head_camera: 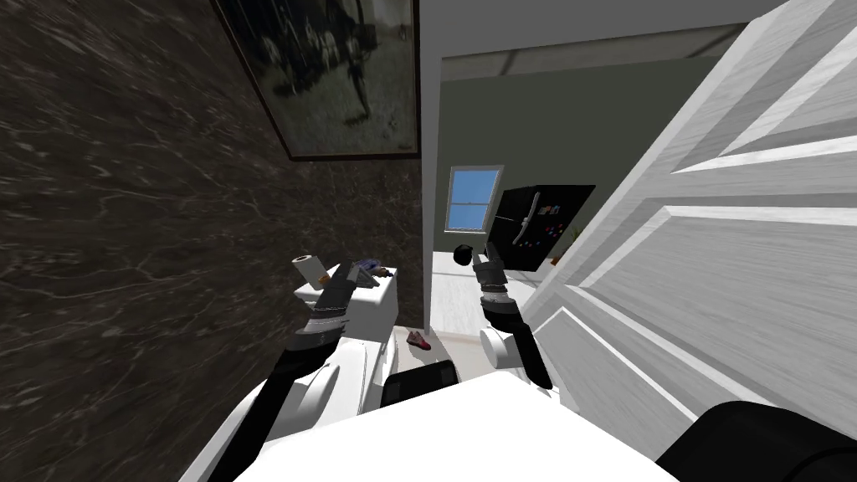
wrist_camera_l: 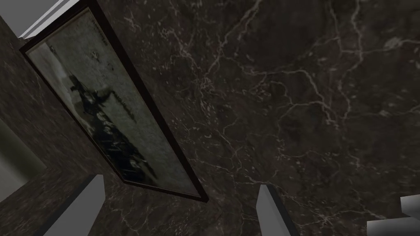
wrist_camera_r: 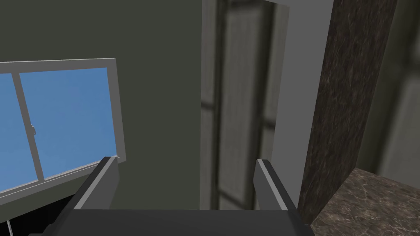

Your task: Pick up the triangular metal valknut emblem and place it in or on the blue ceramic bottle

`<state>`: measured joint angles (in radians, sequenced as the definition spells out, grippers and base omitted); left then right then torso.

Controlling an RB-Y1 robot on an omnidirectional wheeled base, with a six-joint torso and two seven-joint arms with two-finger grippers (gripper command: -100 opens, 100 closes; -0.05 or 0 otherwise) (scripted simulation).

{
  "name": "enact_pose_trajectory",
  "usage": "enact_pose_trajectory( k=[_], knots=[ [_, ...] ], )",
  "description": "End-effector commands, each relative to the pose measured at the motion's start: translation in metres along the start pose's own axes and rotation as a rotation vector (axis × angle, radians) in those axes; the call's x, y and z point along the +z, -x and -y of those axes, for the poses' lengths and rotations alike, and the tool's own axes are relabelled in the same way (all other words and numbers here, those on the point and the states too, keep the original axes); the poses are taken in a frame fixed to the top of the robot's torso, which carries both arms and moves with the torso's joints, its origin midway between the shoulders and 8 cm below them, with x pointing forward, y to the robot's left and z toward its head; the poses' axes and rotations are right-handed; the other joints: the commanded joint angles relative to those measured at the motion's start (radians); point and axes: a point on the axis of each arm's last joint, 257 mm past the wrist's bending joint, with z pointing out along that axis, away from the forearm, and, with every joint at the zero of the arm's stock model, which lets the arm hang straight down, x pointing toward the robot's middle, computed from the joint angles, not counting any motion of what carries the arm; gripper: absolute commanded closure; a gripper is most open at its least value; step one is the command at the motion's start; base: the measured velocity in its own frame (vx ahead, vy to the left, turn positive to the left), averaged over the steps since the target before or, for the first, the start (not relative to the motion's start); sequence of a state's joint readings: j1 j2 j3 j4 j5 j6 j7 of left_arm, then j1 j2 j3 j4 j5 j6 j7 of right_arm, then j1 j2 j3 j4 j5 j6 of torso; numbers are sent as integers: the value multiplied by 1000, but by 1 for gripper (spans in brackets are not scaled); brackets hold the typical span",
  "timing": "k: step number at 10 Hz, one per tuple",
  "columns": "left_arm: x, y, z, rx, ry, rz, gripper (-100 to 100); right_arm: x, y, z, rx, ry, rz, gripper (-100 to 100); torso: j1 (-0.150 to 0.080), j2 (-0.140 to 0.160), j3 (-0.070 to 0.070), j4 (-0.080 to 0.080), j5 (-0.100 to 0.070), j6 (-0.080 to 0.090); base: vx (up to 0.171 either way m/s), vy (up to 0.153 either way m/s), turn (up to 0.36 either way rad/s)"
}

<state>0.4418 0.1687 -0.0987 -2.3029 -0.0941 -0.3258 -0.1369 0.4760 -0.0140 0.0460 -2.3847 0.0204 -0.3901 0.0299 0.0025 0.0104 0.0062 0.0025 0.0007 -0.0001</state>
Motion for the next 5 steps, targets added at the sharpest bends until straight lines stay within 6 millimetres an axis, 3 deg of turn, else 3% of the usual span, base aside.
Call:
enact_pose_trajectory(
  k=[1, 5],
  knots=[
    [3, -11, -13, 34, 34, -45, -100, 0, 0, 0, 0, 0, 0, 0, 0, 0, 0, 0, 0, 0, -139, 18, 40],
    [13, -35, -58, 148, 135, -156, -100, 0, 0, 0, 0, 0, 0, 0, -1, 1, 0, 0, 0, 0, -164, 27, -3]
  ],
)
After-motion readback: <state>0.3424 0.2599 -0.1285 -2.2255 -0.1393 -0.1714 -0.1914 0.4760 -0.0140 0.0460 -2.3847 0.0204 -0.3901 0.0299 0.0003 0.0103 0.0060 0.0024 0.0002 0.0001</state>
